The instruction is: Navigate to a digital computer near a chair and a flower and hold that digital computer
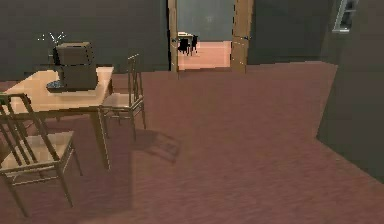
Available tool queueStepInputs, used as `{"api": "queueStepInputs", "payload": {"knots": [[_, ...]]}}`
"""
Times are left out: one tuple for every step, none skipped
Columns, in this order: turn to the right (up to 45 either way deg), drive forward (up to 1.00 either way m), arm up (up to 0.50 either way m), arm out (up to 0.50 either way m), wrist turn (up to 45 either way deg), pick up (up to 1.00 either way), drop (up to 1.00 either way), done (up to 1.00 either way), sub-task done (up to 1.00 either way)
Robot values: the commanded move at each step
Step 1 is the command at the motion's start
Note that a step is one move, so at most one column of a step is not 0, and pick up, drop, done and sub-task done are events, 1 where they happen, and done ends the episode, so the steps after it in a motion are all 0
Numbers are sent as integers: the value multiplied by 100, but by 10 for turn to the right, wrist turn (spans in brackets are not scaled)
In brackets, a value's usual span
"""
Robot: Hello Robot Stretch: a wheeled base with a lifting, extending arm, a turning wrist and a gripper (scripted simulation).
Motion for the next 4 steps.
{"api": "queueStepInputs", "payload": {"knots": [[0,100,0,0,0,0,0,0,0],[30,0,0,0,0,0,0,0,0],[0,100,0,0,0,0,0,0,0],[0,100,0,0,0,0,0,0,0]]}}
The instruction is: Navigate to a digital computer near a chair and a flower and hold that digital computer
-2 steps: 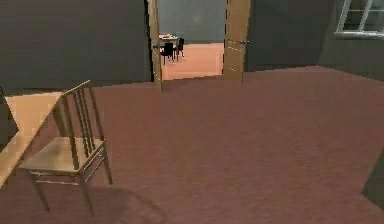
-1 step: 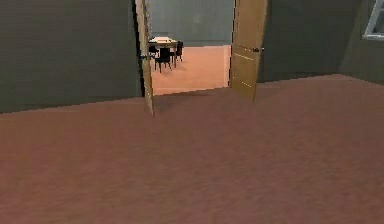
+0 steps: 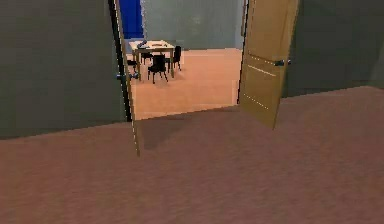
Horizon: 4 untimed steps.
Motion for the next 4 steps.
{"api": "queueStepInputs", "payload": {"knots": [[0,100,0,0,0,0,0,0,0],[0,100,0,0,0,0,0,0,0],[-30,0,0,0,0,0,0,0,0],[0,40,0,0,0,0,0,0,0]]}}
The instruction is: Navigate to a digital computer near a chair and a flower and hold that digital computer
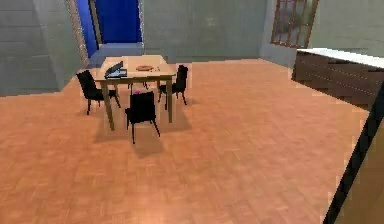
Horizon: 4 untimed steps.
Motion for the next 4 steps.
{"api": "queueStepInputs", "payload": {"knots": [[-210,0,0,0,0,0,0,0,0],[0,100,0,0,0,0,0,0,0],[0,50,0,0,0,0,0,0,0],[450,0,0,0,0,0,0,0,0]]}}
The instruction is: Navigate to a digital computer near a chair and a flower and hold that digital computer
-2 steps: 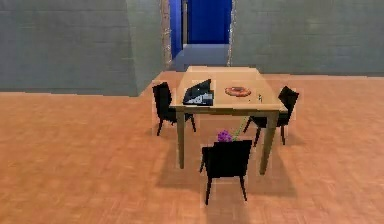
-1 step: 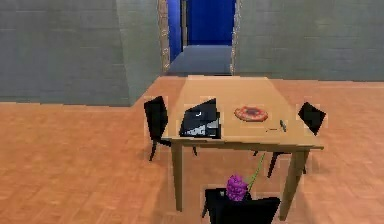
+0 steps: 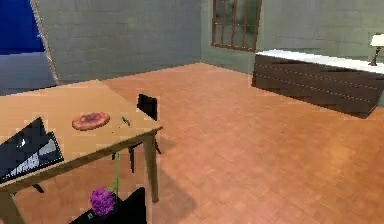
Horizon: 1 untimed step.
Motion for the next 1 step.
{"api": "queueStepInputs", "payload": {"knots": [[330,0,0,0,0,0,0,0,0]]}}
